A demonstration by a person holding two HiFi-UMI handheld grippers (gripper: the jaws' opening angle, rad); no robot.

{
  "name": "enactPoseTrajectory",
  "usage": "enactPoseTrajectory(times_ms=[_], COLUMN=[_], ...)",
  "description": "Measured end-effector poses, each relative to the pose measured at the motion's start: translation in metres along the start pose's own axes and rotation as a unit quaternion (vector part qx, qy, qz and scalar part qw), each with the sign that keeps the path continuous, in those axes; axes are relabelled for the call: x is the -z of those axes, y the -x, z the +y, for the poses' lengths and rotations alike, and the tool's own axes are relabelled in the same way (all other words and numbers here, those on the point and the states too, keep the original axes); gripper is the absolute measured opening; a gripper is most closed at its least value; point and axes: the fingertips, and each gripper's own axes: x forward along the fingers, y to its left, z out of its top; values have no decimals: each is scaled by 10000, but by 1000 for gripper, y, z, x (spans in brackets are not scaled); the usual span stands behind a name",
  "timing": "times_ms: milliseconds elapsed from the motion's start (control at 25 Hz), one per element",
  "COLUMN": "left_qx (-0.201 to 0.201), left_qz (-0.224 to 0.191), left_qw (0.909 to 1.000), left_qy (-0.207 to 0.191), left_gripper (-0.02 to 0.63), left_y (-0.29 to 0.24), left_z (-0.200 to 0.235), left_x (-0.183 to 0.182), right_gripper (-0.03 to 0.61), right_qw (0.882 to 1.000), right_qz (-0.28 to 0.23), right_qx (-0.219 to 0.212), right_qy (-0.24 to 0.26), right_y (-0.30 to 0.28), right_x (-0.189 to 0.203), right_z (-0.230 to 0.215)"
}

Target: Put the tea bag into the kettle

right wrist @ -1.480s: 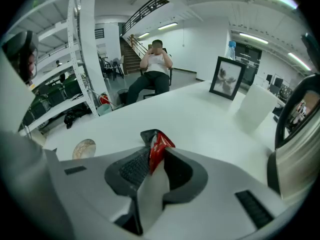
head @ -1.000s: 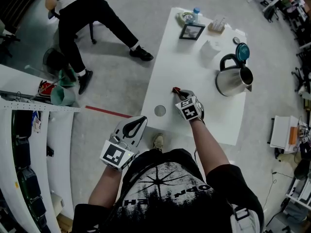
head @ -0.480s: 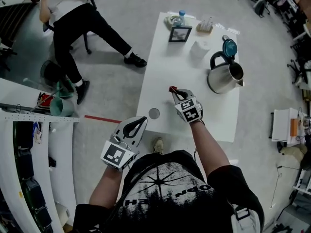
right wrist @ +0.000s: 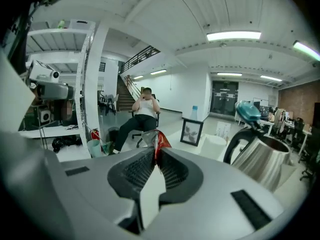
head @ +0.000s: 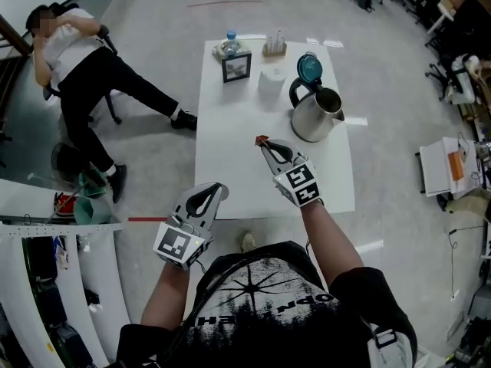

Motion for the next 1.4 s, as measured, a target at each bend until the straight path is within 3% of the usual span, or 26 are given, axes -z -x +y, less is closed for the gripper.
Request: enactPoseTrajectory(times_ms=[240, 560, 1040, 1400], left_qx=[408, 891, 1190, 1315], left_qz=[58, -28, -1, 75], left_qw=[9988, 9951, 9918, 9908], left_qy=[-257, -423, -474, -327], left_gripper=[8, 8, 8, 8], left_y=[-26, -51, -72, -95], left_z=[-25, -61, -66, -68], left_x=[-7, -20, -20, -14], right_gripper=[40, 40, 40, 40], right_qw=[9973, 9921, 9854, 9846], right_qz=[-530, -666, -558, -429], right_qx=[494, 1039, 1584, 1688], right_qy=[-114, -219, -271, -127], right_y=[59, 106, 110, 109], right_x=[-22, -15, -13, -19], right_z=[-33, -71, -130, -162])
